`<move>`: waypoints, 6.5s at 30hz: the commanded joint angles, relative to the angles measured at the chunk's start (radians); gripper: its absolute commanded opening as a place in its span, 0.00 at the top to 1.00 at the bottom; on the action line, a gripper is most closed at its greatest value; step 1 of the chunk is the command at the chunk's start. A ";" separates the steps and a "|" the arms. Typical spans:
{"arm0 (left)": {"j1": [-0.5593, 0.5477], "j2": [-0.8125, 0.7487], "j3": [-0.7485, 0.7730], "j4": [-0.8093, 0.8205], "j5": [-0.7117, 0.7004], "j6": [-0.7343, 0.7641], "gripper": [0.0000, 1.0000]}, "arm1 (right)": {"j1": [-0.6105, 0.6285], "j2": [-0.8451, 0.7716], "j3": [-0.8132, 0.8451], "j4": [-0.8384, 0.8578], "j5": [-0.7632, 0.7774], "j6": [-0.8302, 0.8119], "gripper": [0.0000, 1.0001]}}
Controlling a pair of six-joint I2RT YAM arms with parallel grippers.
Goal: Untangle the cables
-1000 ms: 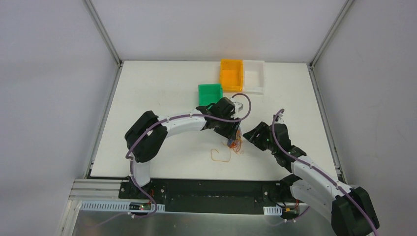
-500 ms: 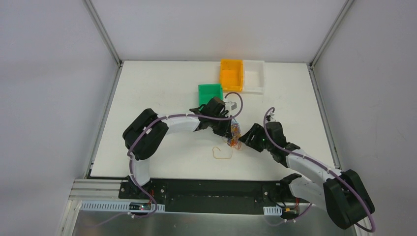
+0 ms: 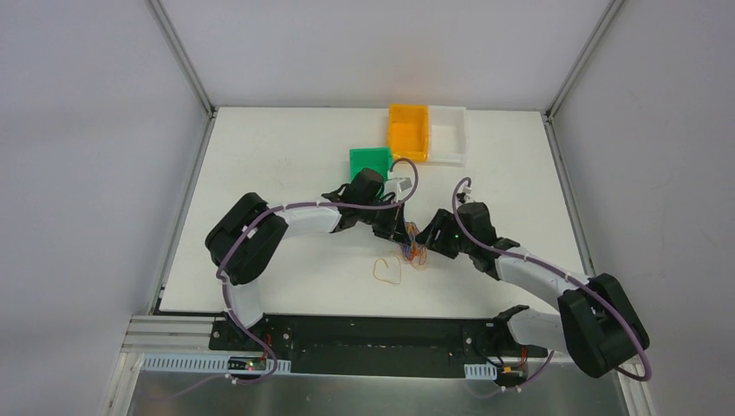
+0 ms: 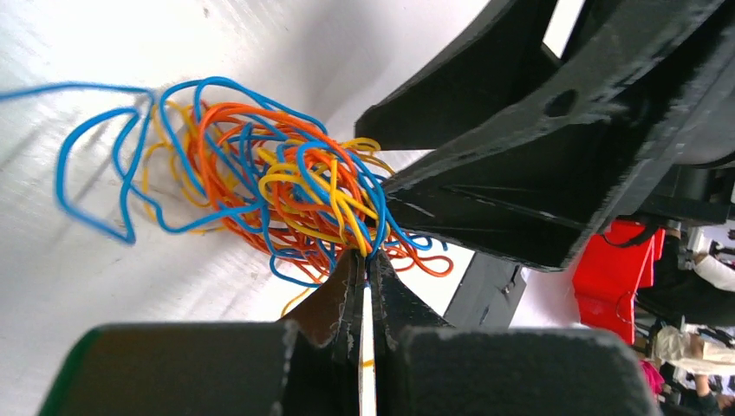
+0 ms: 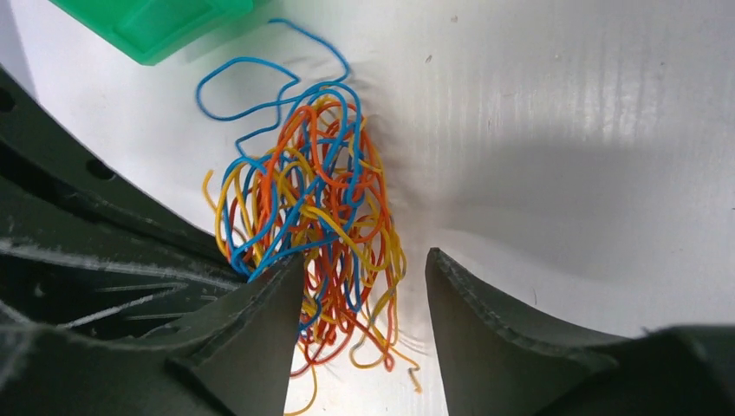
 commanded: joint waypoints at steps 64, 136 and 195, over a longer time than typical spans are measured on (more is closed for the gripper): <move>-0.086 -0.217 0.056 -0.310 -0.521 0.065 0.41 | 0.001 -0.181 0.231 -0.496 0.409 0.022 0.42; -0.081 -0.089 0.034 -0.255 -0.316 0.074 1.00 | 0.180 0.063 0.236 -0.391 0.279 -0.029 0.42; 0.249 -0.694 -0.323 -0.584 -0.796 0.012 1.00 | -0.083 0.002 0.342 -0.753 0.621 0.088 0.35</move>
